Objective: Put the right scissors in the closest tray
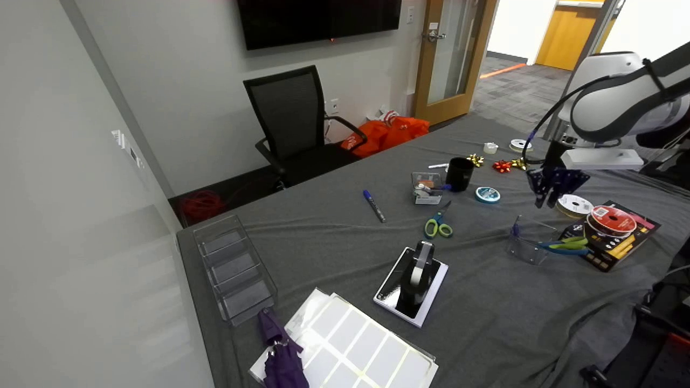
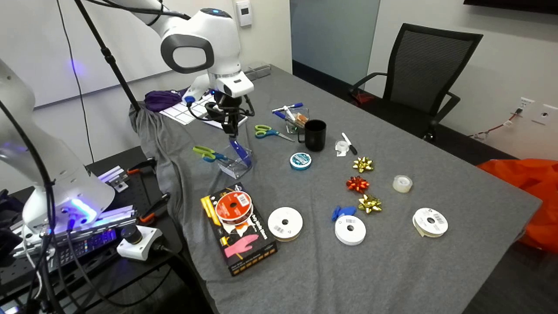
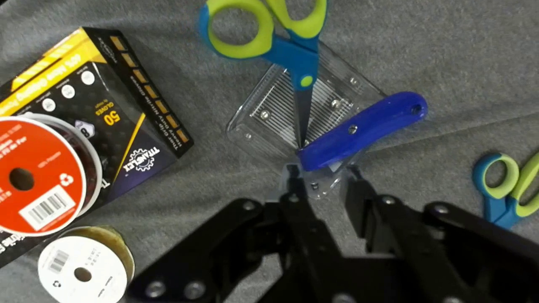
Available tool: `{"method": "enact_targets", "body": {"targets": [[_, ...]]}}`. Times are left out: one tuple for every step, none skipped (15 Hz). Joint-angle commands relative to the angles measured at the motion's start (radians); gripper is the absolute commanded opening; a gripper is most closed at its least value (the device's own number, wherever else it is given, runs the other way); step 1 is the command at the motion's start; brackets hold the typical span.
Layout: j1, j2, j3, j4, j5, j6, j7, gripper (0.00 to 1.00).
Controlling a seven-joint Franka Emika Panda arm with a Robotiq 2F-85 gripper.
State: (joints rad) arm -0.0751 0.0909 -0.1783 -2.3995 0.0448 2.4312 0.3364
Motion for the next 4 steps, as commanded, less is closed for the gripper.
{"method": "enact_targets", "body": {"targets": [[-0.025,-0.070,0.002,-0.026,-0.050,-0.028,-0.029,0.61],[-0.028,-0.078,0.004,-0.026,-0.057,-0.028,-0.031,0.67],[-0.032,-0.085,0.004,-0.028,-0.066,-0.029,-0.033,0.75],[-0.034,-0.091,0.004,-0.030,-0.073,-0.029,-0.034,0.81]]}}
